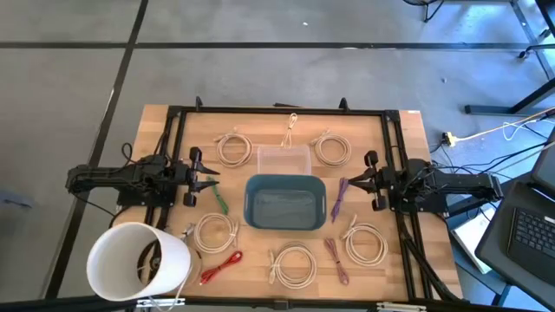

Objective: Pick & Place USB Port

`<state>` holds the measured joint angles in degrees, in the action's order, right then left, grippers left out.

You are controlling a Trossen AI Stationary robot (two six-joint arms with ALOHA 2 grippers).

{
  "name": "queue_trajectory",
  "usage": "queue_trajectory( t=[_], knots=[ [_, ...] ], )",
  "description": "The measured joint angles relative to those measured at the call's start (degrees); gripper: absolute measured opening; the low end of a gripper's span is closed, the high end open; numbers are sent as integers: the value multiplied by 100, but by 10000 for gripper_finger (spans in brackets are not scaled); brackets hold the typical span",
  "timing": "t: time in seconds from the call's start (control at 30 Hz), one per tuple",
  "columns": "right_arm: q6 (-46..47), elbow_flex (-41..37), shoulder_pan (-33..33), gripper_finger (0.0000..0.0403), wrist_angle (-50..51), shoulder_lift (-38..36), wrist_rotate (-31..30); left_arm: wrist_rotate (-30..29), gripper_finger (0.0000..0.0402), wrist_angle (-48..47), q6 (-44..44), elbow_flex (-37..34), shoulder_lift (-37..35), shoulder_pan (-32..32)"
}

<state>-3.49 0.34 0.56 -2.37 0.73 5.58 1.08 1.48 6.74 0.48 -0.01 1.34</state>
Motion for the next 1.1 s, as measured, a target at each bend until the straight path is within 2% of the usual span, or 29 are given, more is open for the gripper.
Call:
queue_trajectory(
  t=[0.9,1.0,1.1],
  knots=[
    [2,-2,-1,30,-32,2,0,0,122,0,0,-1,0,-2],
    [109,-1,-2,30,-375,2,4,0,120,0,0,-1,0,-1],
    [573,0,-1,30,-1404,2,-16,0,119,0,0,0,0,-2]
  ],
)
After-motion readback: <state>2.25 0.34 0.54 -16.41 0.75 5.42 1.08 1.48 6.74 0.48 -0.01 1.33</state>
